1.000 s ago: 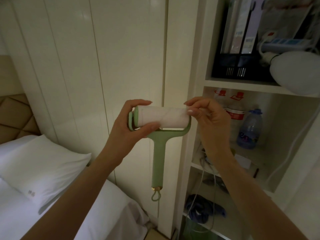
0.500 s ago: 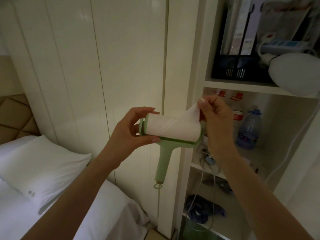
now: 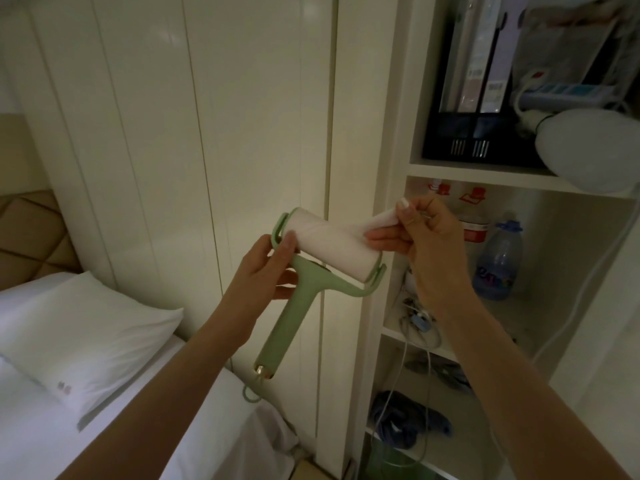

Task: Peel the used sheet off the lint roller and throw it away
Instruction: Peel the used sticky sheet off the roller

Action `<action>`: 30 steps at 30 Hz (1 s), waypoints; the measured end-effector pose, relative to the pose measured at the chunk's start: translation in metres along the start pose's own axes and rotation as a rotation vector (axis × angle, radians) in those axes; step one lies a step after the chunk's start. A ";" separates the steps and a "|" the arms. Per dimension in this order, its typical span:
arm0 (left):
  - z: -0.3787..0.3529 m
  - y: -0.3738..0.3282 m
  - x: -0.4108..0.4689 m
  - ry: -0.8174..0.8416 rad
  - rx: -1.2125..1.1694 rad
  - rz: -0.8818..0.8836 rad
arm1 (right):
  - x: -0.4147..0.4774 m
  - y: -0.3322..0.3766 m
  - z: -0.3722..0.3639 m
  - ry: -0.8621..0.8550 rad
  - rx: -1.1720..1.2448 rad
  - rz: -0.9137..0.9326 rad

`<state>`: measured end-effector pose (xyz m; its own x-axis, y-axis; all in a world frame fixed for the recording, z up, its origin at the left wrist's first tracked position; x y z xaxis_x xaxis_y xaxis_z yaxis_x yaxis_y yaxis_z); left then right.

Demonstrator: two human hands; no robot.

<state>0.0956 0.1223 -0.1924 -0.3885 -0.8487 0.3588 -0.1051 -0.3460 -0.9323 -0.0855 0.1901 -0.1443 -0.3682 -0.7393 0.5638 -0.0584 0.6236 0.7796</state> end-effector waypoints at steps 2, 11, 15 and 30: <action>-0.008 0.002 -0.002 0.052 -0.071 0.039 | 0.000 -0.004 0.000 0.006 0.048 -0.028; -0.010 -0.008 -0.005 0.150 0.142 0.001 | 0.001 -0.008 0.005 0.117 -0.110 -0.040; -0.007 -0.005 -0.001 0.142 0.186 -0.014 | 0.003 -0.010 0.004 0.179 -0.477 -0.002; -0.006 0.008 0.009 0.121 0.191 0.017 | 0.014 -0.028 0.021 0.247 -0.468 -0.239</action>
<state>0.0857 0.1146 -0.1970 -0.4969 -0.8050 0.3243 0.0731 -0.4111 -0.9086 -0.1084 0.1674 -0.1634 -0.1648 -0.9182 0.3603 0.3238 0.2947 0.8991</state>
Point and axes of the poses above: each hand's wrist, its own x-axis towards the middle knuckle, its own z-axis out of the back of the hand, y = z × x, the point moved 6 cm from there along x, towards the middle knuckle
